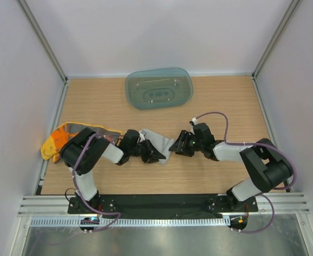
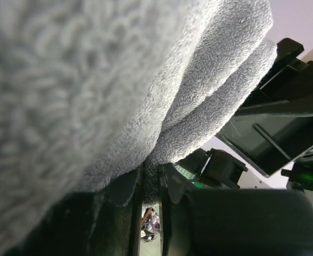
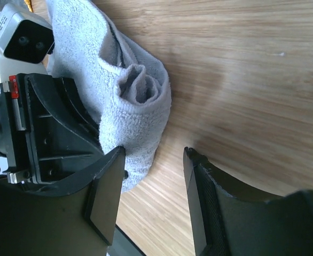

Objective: Roll the towels
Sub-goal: Roll the towel

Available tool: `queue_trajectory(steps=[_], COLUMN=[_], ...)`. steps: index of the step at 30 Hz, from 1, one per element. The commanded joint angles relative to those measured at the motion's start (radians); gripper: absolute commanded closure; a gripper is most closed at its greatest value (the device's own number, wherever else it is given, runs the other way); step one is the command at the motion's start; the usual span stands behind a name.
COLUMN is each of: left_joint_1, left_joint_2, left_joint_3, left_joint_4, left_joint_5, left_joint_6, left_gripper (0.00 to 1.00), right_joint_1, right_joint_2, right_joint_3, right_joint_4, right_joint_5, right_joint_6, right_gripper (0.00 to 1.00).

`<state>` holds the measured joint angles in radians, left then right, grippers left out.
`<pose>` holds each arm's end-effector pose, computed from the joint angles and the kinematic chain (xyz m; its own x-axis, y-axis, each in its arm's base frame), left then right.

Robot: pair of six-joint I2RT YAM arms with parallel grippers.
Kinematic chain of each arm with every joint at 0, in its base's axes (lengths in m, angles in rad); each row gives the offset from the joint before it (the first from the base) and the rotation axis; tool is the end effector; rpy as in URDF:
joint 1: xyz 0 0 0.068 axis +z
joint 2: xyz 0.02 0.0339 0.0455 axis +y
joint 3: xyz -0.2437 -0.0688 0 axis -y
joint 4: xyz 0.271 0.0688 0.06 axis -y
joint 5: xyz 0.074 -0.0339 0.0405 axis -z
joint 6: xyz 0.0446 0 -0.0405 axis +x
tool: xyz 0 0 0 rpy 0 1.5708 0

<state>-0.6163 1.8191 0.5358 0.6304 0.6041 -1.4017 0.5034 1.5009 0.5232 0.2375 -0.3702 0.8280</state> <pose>0.2320 -0.1954 0.0396 -0.9153 -0.3458 0.2065 -0.3466 0.4153 -0.8411 0.2458 0.1538 0.0875 -0.9032 0.2865 -0.3196 -0.0273 0.7048 0.7089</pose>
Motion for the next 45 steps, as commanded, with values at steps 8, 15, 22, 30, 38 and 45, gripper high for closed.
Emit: queue_trajectory(steps=[8,15,22,30,38,45], left_joint_1=[0.020,0.023,0.023,0.023,0.023,0.018], left_joint_2=[0.048,0.065,0.071,0.085,0.049,-0.035], left_joint_3=[-0.036,-0.042,-0.049,-0.060,-0.050,-0.017], left_joint_4=[0.071,0.109,0.117,0.120,0.011,-0.213], left_joint_5=[0.025,0.040,0.048,0.049,0.022,-0.058], left_joint_6=[-0.039,-0.049,-0.046,-0.034,0.041,0.161], left_gripper=[1.00,1.00,1.00,1.00,0.97,0.94], right_joint_1=[0.041,0.070,0.089,0.092,0.093,0.092], right_joint_2=[0.120,0.214,0.252,0.256,0.171,0.081], right_joint_3=[0.008,0.000,0.001,-0.015,-0.048,-0.072], right_joint_4=[0.203,0.309,0.373,0.393,0.304,0.205], right_joint_5=[-0.006,-0.013,-0.027,-0.041,-0.015,0.013], right_joint_6=[0.019,0.051,0.060,0.072,0.062,0.051], right_gripper=[0.47,0.51,0.66,0.99,0.99,0.99])
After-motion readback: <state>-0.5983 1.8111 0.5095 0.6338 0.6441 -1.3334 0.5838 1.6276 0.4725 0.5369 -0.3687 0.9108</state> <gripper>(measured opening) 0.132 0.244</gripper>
